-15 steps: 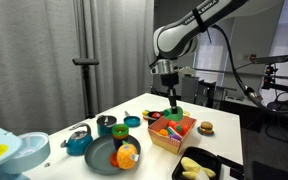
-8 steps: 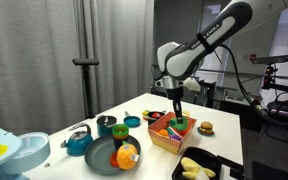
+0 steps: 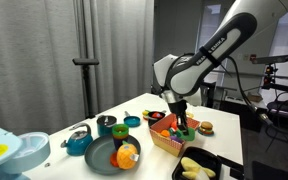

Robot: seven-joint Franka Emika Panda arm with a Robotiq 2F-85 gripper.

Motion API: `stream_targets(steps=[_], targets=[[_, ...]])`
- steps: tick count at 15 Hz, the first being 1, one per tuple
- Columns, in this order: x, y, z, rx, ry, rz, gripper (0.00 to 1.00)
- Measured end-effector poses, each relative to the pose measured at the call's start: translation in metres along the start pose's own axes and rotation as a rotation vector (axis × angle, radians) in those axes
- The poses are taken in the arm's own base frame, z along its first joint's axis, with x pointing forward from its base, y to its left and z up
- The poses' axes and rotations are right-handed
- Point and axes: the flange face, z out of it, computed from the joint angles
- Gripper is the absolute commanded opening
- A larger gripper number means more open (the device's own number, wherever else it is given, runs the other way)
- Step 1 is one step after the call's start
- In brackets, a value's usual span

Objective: Take the pear plush toy from the box and put it on the oven tray

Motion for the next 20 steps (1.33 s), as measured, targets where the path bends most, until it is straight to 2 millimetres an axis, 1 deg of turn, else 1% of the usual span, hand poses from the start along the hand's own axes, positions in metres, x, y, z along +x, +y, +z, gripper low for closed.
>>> stream_targets(steps=[4,7,10,13,18,20], targets=[[0.004,-0.024,-0.003,-0.005,-0.033,0.13,0.04],[0.008,-0.036,-0.01,-0.001,-0.02,0.172,0.04],[0.01,-0.041,-0.015,-0.004,0.015,0.176,0.04],[0.008,-0.044,-0.015,-0.006,0.007,0.166,0.04],[-0.01,-0.049,-0.007,-0.013,-0.167,0.157,0.04],[-0.013,-0.049,-0.005,-0.021,-0.196,0.151,0.04]])
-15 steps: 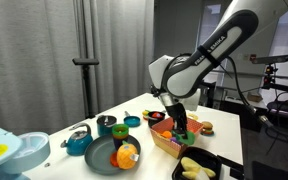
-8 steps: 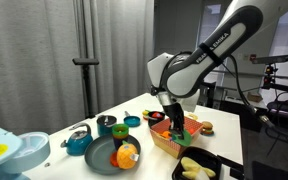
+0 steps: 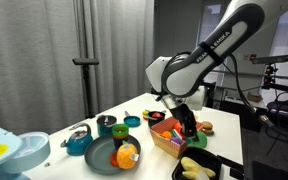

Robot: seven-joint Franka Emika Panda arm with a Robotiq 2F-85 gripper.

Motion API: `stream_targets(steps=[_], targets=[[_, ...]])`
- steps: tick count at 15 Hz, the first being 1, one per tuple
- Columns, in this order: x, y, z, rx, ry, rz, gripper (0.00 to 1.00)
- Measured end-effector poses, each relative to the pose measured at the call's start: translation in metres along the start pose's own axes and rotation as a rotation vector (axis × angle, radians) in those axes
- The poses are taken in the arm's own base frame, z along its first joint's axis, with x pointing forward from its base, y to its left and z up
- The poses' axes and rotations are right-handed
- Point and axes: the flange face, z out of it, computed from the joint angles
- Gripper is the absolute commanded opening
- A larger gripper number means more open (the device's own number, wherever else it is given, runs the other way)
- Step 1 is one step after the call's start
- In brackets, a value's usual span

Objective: Take the pear plush toy from the box and put it on the oven tray

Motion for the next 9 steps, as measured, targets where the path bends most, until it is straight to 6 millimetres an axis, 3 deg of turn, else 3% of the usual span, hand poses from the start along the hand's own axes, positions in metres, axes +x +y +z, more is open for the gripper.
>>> stream_targets(steps=[4,5,7,9], targets=[[0.003,0.0,0.009,-0.039,-0.017,-0.019,0.04],[0.003,0.001,0.012,-0.048,-0.023,-0.026,0.4],[0.0,0.003,0.019,-0.067,-0.041,-0.039,0.48],[-0.003,0.005,0.024,-0.083,-0.063,-0.053,0.64]])
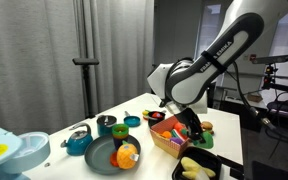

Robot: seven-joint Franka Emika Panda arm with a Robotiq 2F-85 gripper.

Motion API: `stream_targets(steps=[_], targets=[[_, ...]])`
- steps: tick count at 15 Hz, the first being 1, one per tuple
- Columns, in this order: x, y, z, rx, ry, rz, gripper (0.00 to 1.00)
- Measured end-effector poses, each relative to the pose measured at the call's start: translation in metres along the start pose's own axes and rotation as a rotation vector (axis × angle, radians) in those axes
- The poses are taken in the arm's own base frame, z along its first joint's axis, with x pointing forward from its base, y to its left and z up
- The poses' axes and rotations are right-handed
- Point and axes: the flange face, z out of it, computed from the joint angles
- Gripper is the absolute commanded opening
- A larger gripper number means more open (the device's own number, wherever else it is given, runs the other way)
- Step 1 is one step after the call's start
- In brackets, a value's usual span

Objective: Take the pear plush toy from the box and put it on the oven tray

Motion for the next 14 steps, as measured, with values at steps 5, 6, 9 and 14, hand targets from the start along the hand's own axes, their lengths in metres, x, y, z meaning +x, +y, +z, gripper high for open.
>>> stream_targets(steps=[5,6,9,14], targets=[[-0.002,0.006,0.0,-0.01,0.019,-0.048,0.99],[0.0,0.007,-0.003,-0.01,0.041,-0.057,1.0],[0.003,0.014,-0.013,0.0,0.125,-0.074,1.0],[0.003,0.034,-0.042,0.015,0.304,-0.068,1.0]])
